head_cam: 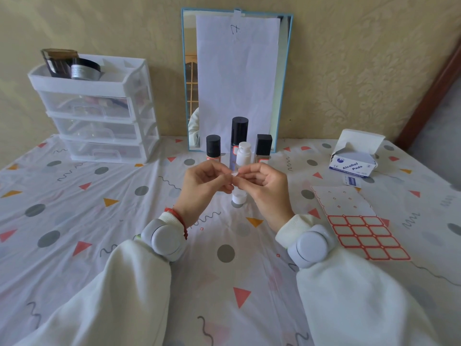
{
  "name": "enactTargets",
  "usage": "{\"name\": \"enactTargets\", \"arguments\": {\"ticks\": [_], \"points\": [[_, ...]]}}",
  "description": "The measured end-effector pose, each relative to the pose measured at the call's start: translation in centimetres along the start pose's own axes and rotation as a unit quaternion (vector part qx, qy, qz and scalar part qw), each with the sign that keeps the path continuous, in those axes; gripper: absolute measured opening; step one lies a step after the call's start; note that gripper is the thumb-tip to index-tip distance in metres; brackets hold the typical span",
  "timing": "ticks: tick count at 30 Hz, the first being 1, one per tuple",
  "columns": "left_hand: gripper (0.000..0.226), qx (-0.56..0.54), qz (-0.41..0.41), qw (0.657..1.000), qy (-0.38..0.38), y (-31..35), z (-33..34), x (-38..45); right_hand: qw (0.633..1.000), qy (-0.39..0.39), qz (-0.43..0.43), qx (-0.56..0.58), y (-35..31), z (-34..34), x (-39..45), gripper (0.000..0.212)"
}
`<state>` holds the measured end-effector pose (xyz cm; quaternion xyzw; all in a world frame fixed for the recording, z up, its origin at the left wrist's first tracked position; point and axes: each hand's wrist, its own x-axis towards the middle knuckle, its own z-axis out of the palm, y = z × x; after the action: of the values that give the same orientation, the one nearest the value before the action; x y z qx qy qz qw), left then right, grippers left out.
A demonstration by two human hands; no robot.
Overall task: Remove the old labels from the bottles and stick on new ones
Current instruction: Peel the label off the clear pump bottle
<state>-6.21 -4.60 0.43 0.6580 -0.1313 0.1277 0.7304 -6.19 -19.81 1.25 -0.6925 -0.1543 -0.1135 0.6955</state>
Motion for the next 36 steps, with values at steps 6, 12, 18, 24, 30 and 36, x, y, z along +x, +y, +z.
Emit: {"name": "enactTargets", "arguments": {"ticks": [6,12,18,24,30,36], "points": [[0.023,-0.028,-0.023,0.999,-0.023,-0.35,-0.06,0.03,0.998,-0.002,-0.049,-0.05,0.36,0.09,-0.06,0.013],[0.016,-0.059,-0.041,0.997,-0.025,-0.1,-0.12,0.01,0.982,0.003,-0.141,-0.128,0.24,-0.2,0.05,0.009],[0.018,-0.054,-0.045,0.997,-0.033,-0.07,-0.12,-0.05,0.971,-0.008,-0.171,-0.166,0.29,-0.2,0.12,0.01],[0.016,-0.02,-0.016,0.999,-0.022,-0.29,-0.11,0.09,0.993,-0.008,-0.084,-0.086,0.05,-0.17,-0.11,0.015],[0.014,-0.026,0.006,0.999,-0.034,-0.32,-0.15,0.07,0.997,-0.005,-0.033,-0.068,-0.09,0.0,0.17,0.016],[0.005,0.001,-0.002,0.999,-0.033,-0.33,0.43,-0.02,0.997,-0.025,-0.028,-0.066,0.04,0.44,0.19,0.013]]}}
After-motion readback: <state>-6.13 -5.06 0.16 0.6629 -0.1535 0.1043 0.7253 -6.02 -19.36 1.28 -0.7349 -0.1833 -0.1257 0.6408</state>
